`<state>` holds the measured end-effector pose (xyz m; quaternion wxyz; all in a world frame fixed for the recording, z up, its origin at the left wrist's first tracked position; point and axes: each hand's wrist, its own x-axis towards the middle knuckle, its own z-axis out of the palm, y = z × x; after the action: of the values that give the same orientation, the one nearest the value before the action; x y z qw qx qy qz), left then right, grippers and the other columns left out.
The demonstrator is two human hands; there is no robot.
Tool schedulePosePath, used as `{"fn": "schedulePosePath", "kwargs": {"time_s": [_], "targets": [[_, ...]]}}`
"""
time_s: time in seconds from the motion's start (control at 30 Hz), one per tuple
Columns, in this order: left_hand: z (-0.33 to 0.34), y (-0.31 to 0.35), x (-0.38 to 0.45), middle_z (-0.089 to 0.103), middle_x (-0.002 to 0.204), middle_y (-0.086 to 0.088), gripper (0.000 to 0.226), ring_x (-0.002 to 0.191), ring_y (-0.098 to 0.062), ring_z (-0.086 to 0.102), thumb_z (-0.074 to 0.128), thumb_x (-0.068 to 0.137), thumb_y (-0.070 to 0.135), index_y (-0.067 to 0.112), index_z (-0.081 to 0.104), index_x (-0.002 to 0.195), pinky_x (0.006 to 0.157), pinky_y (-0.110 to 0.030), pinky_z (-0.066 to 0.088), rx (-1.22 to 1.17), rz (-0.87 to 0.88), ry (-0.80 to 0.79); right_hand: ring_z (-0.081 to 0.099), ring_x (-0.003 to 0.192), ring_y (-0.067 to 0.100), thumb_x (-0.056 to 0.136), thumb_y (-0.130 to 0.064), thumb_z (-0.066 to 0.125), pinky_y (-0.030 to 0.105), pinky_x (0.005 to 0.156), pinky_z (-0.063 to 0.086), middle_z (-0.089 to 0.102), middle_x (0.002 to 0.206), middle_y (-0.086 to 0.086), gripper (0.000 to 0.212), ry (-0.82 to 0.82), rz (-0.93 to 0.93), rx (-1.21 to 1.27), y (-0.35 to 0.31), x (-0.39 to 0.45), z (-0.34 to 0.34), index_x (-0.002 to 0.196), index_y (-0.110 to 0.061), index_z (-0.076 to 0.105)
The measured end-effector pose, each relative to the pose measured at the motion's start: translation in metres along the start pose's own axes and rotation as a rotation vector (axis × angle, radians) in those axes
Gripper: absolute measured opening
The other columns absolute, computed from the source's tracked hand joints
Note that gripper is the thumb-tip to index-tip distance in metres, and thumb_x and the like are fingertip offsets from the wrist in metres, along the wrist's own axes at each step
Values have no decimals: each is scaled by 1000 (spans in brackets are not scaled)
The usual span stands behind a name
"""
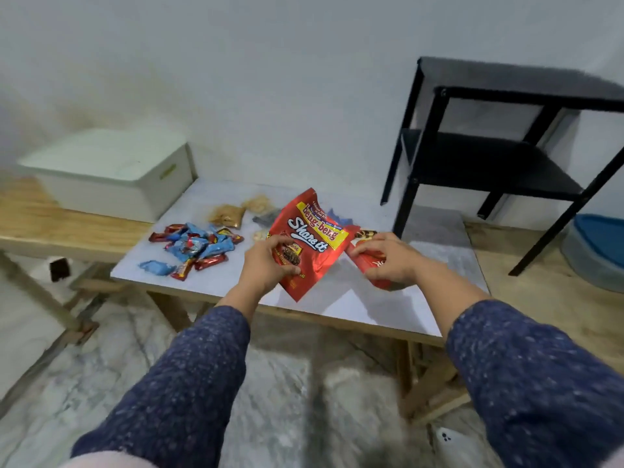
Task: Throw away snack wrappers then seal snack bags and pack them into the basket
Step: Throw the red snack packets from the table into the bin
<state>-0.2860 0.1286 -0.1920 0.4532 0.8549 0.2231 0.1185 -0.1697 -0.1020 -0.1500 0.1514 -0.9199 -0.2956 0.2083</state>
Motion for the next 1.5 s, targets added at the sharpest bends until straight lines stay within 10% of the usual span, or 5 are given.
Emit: {"fn": "schedulePosePath", "kwargs": {"time_s": [0.43,0.87,1.03,1.5], "targets": [[-338,-133,-91,63,118,-3,60,102,-14,56,89,55,14,25,65,110,93,-24,44,107,-150,489,39,125,31,74,-31,69,46,103,42,29,142,1,44,-33,-528,-37,-362,70,57,108,-54,55],[-523,-301,-222,60,120,-5,62,101,-18,58,89,56,16,27,64,111,91,-29,49,118,-551,895,42,121,27,68,-38,72,36,97,42,35,136,0,47,-298,-1017,-246,-683,126,217,107,-58,54],[-580,-360,-257,62,119,-5,63,102,-19,60,89,54,16,28,64,111,94,-29,48,110,-726,1074,39,112,25,70,-34,73,25,61,49,30,136,-6,46,-471,-1175,-263,-806,146,296,105,-57,53],[-627,-516,-409,61,122,-5,64,107,-19,57,90,54,16,24,64,112,92,-25,45,-142,-1212,1417,51,110,26,72,-27,71,38,100,44,45,125,6,47,-930,-1618,-641,-1026,61,555,116,-40,60]]}}
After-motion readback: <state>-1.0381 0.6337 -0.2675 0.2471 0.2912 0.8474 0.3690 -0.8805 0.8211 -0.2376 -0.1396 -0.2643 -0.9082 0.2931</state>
